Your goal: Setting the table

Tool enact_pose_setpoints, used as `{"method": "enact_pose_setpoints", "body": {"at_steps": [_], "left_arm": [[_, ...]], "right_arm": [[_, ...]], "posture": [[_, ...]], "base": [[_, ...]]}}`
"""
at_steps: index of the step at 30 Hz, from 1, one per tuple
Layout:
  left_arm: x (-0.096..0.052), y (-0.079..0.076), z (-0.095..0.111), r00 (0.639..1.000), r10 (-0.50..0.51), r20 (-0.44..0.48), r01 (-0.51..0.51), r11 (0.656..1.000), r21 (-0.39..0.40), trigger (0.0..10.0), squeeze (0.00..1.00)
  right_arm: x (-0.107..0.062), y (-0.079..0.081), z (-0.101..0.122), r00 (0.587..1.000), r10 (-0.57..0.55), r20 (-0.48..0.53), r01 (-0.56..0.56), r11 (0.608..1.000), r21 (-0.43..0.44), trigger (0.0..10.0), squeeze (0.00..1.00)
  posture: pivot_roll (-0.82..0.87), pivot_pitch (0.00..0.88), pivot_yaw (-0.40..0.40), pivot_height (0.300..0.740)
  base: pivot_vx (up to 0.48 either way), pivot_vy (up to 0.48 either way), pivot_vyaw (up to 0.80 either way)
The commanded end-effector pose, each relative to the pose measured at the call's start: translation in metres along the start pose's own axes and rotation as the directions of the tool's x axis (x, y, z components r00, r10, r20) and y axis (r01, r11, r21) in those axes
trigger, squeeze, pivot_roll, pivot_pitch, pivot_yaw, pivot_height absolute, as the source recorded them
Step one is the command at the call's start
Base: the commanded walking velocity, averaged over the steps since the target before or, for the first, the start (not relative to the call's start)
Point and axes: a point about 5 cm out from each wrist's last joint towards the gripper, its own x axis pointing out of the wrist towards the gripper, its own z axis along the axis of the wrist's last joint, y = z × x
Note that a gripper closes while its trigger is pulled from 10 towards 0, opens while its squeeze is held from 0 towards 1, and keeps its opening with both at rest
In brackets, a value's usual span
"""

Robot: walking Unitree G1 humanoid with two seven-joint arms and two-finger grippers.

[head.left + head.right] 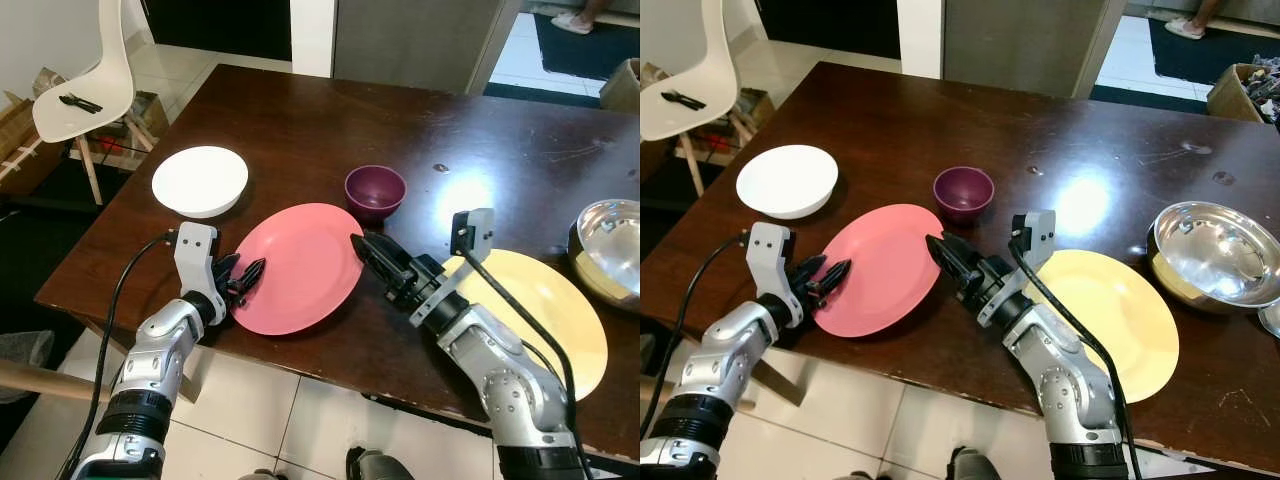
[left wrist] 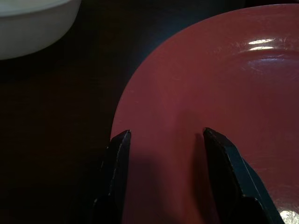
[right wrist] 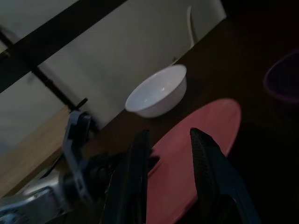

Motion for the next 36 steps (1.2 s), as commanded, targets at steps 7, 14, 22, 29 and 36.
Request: {"method": "enact_pose_setpoints", "body": {"at_steps": [7,14,22,29,36], "left_arm": [[-0.007,-0.001,-0.03,0.993,0.016,-0.115,-0.02,0.999,-0.034,10.0,0.0],[-0.01,0.001,-0.03,0.994,0.023,-0.111,-0.027,0.999,-0.034,10.0,0.0],[-0.012,0.002,-0.03,0.994,0.028,-0.105,-0.032,0.999,-0.033,10.0,0.0],[-0.012,0.001,-0.031,0.994,0.027,-0.108,-0.031,0.999,-0.034,10.0,0.0],[-0.011,-0.001,-0.032,0.994,0.02,-0.109,-0.025,0.999,-0.038,10.0,0.0]], "right_arm": [[-0.01,-0.009,-0.03,0.989,-0.059,-0.137,0.066,0.997,0.045,10.0,0.0],[0.006,-0.016,-0.036,0.989,-0.08,-0.128,0.099,0.984,0.146,10.0,0.0],[0.012,-0.023,-0.033,0.979,-0.145,-0.142,0.148,0.989,0.006,10.0,0.0],[0.005,-0.038,-0.021,0.964,-0.25,-0.086,0.24,0.964,-0.111,10.0,0.0],[-0.004,-0.05,-0.002,0.948,-0.319,0.01,0.318,0.94,-0.124,10.0,0.0]], "posture": [[-0.13,0.144,0.061,0.74],[-0.12,0.149,0.054,0.74],[-0.11,0.151,0.047,0.74],[-0.12,0.154,0.048,0.74],[-0.13,0.154,0.048,0.74]], "base": [[0.0,0.0,0.0],[0.0,0.0,0.0],[0.0,0.0,0.0],[0.0,0.0,0.0],[0.0,0.0,0.0]]}}
